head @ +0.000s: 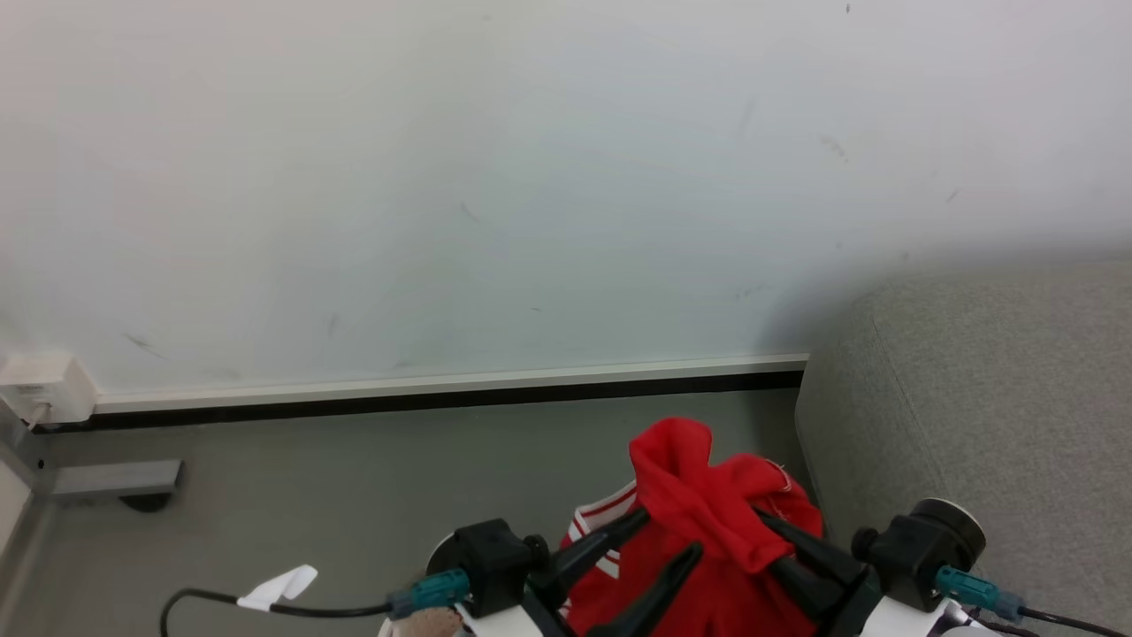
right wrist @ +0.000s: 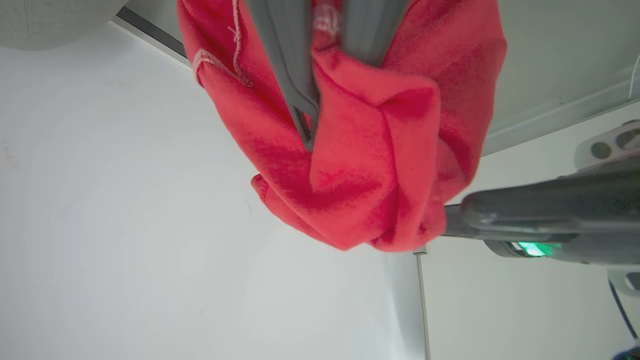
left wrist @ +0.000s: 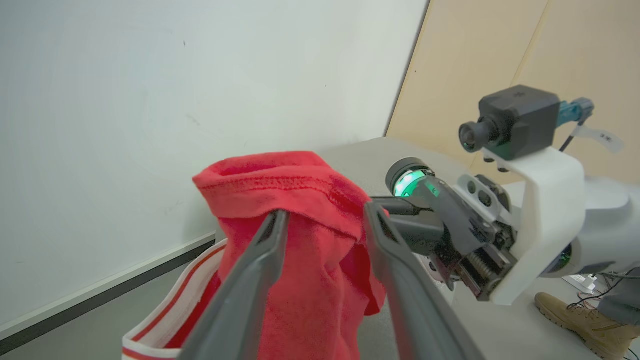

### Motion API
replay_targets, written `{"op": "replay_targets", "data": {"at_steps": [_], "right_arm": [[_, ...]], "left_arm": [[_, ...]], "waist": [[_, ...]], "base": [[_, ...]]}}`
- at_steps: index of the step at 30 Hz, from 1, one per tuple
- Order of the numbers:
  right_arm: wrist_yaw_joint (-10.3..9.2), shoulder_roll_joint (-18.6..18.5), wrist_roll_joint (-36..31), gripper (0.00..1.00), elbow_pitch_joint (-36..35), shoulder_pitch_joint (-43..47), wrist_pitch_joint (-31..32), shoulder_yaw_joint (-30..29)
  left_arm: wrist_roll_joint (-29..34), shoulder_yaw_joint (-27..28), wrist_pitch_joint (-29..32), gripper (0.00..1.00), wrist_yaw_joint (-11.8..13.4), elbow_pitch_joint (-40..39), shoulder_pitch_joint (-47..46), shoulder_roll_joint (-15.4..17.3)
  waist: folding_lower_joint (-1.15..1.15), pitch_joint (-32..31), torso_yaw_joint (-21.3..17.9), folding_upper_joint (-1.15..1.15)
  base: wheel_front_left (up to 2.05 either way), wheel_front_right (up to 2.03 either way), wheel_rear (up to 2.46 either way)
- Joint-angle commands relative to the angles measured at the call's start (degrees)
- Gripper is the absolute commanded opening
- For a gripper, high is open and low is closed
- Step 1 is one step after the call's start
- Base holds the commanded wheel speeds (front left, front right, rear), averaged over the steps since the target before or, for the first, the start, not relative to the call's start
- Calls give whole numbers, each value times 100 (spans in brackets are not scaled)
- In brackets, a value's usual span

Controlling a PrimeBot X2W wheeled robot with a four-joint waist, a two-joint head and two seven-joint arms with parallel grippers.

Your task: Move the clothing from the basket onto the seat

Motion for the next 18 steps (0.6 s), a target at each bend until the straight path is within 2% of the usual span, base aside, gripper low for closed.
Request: {"op": "replay_targets", "data": {"at_steps": [1,10,18], "right_arm": [[0,-26,19,0,-25,106,-17,-78],[1,-116,-232,0,-271,656,-19,-1126],[0,-131,-476,0,-475,934,-20,-1707]], "left_arm": [[106,40,-29,100,13,24,49,4],[504,199,-68,100,9,285,218,-160],[879,400,-70,100,-38,346,385,-352]], "waist": [[0,1,-19,0],[0,58,-251,0],[0,144,-696,0]], "base": [[0,0,0],[0,0,0],[0,0,0]]}}
